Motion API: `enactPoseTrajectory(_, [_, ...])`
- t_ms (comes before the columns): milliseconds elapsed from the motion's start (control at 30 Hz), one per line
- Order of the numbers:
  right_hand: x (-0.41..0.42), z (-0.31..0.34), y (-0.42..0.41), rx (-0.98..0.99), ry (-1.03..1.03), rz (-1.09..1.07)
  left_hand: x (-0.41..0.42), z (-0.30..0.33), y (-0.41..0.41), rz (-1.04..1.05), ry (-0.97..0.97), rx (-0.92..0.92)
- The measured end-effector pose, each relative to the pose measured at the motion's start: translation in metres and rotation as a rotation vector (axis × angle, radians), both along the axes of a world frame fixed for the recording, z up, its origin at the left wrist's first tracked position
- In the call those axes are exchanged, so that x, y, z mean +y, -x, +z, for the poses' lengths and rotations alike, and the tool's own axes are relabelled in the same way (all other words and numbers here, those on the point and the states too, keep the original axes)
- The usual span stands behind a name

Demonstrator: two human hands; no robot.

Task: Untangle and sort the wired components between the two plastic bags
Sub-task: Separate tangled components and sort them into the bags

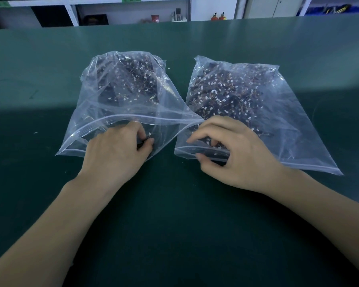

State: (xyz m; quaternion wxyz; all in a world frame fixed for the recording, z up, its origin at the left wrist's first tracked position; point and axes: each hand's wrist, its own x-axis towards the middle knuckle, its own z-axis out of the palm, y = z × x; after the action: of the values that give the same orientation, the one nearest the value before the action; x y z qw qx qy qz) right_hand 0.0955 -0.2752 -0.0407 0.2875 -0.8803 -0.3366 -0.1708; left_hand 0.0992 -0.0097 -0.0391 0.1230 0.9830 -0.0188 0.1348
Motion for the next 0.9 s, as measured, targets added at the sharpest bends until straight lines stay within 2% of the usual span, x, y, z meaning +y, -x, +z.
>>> enactPoseTrajectory(100, [0.001,-0.002,0.0,-0.021,-0.031,0.019,-0.002,0.001,0.001,-0.021,0.013,-0.034])
enactPoseTrajectory(200, [-0.001,-0.004,-0.002,-0.014,-0.093,-0.003,-0.006,0.003,0.003,-0.088,0.022,-0.162])
enactPoseTrajectory(333, [-0.002,-0.005,-0.003,0.009,-0.148,-0.031,-0.018,0.008,0.01,-0.279,0.106,-0.417])
enactPoseTrajectory(433, [-0.001,-0.004,-0.002,0.019,-0.169,-0.024,-0.029,0.006,0.017,-0.454,0.21,-0.503])
enactPoseTrajectory(567, [0.0,-0.004,-0.003,-0.003,-0.183,0.021,-0.04,0.001,0.025,-0.565,0.409,-0.439])
enactPoseTrajectory(700, [0.001,-0.004,-0.005,-0.038,-0.246,0.047,-0.046,-0.002,0.026,-0.56,0.627,-0.351])
enactPoseTrajectory(900, [-0.001,-0.002,-0.004,-0.024,-0.325,0.029,-0.045,-0.001,0.025,-0.509,0.685,-0.333])
